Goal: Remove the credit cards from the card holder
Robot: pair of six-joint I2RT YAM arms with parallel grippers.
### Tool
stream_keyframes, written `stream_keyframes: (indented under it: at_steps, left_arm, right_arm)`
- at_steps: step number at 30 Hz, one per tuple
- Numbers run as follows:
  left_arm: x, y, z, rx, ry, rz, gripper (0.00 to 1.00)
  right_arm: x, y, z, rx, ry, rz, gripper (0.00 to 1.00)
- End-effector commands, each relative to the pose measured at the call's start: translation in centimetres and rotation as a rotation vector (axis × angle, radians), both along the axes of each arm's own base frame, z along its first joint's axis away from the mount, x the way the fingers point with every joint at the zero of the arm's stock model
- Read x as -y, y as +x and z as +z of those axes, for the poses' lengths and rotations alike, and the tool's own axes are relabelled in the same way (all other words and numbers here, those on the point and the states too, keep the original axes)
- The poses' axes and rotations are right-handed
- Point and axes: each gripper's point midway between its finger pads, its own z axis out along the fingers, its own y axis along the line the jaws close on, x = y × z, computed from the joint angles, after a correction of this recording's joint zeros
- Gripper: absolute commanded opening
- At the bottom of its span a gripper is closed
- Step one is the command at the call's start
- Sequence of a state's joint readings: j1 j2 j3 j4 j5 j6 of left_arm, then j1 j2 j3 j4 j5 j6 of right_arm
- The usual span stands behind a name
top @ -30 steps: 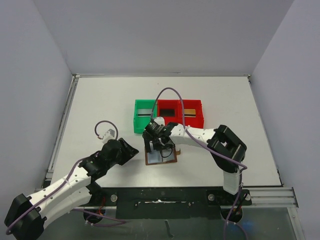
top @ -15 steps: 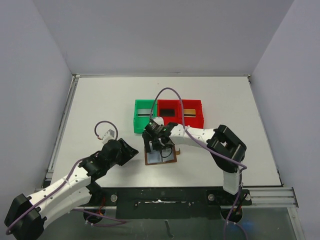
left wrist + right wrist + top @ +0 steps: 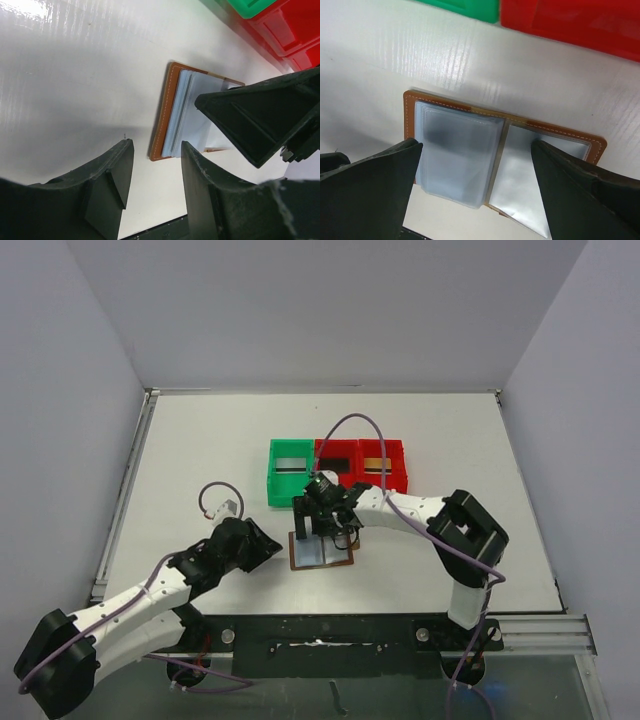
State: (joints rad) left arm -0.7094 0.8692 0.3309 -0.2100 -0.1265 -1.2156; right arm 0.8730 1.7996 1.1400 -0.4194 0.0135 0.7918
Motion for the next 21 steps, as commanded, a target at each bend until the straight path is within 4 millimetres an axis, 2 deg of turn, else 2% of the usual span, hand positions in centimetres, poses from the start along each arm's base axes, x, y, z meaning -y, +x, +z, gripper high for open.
stream_keyframes:
  at_steps: [1,7,11,14,16,19,21]
  left_arm:
    - [0.9,0.8,0.7,0.034,-0.047,-0.003,0.41]
    - [0.4,0.9,0.9,0.046,-0.060,0.022,0.40]
    - [0.2,0.7,0.9,0.047,-0.060,0.025,0.40]
    - [0.2,0.6,0.9,0.047,-0.064,0.023,0.40]
    - [0.4,0.7,1.1,0.053,-0.067,0.014,0.40]
    - [0.6,0.8,1.3,0.057,-0.063,-0.002,0.40]
    - [0.9,0.8,1.5,0.061,-0.060,-0.017,0.40]
  right_arm:
    - [-0.4,-0.3,-0.5,0.036,-0.127,0.033,0.98]
    - [-0.4,-0.3,-1.2,0.043,-0.177,0.033,0.98]
    - [-0.5,-0.4,-1.1,0.038,-0.158,0.032,0.93]
    - [-1.1,-0.4,-0.7,0.021,-0.074,0.037,0.86]
    - [-1.2,-0.4,-0.4,0.008,-0.014,0.028,0.77]
    - [-0.4,-0.1,-0.2,0.002,0.020,0.001,0.66]
    - [0.1,0.0,-0.4,-0.004,0.017,-0.013,0.64]
